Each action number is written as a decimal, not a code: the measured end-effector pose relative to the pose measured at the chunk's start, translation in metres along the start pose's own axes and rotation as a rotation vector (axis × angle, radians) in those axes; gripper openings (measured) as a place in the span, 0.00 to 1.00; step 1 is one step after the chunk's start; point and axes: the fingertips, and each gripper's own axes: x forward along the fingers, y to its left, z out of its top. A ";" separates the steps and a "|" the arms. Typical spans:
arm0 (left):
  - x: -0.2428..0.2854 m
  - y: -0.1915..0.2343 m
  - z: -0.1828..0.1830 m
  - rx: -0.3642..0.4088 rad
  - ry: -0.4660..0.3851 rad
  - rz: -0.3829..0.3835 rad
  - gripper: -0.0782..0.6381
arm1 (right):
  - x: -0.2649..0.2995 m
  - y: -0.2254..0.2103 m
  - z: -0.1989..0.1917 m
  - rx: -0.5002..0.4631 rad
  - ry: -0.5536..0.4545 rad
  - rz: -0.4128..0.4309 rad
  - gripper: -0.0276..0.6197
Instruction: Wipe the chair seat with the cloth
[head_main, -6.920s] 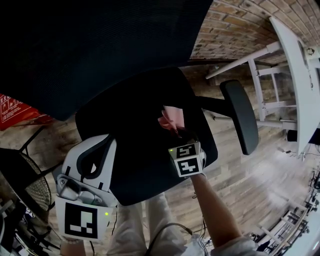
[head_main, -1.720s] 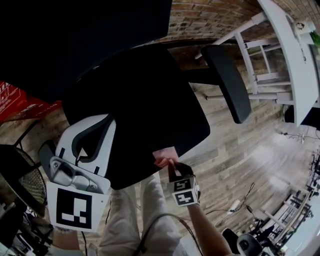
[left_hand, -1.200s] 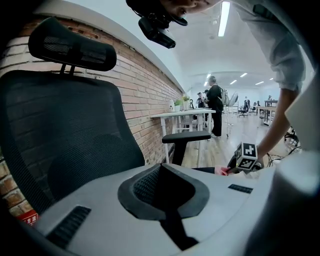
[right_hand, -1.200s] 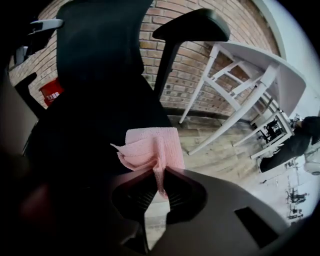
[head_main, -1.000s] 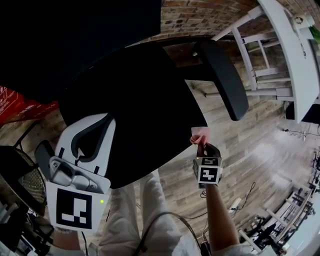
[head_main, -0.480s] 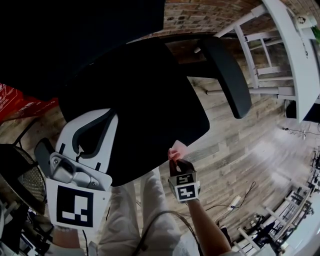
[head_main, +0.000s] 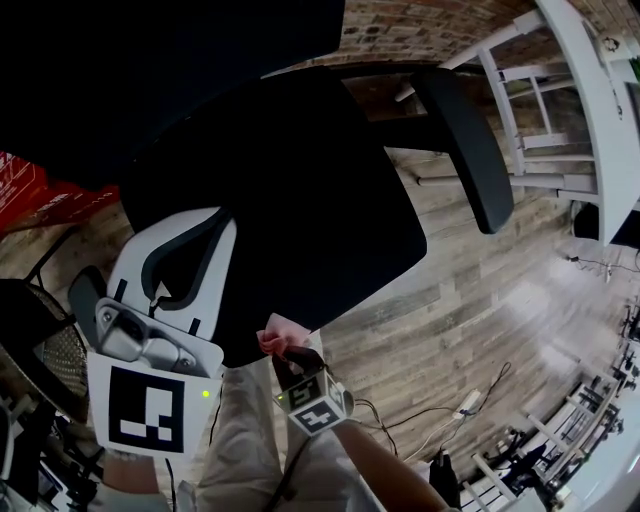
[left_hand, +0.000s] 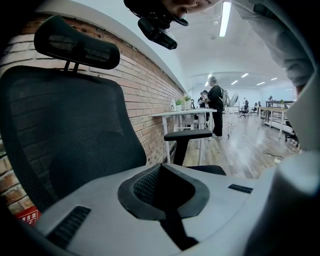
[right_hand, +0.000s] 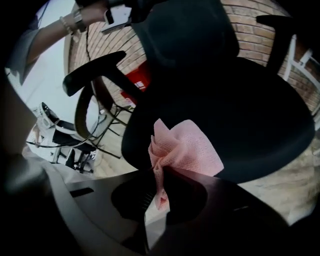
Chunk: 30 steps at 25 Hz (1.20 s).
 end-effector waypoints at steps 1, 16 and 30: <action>-0.001 0.001 -0.002 -0.001 0.002 0.004 0.13 | 0.004 0.009 0.003 -0.024 0.001 0.019 0.13; -0.023 0.020 -0.011 -0.080 0.014 0.078 0.13 | -0.007 0.072 0.043 -0.153 -0.056 0.191 0.13; -0.120 0.047 0.154 -0.179 -0.136 0.193 0.13 | -0.216 0.005 0.192 -0.126 -0.439 -0.048 0.13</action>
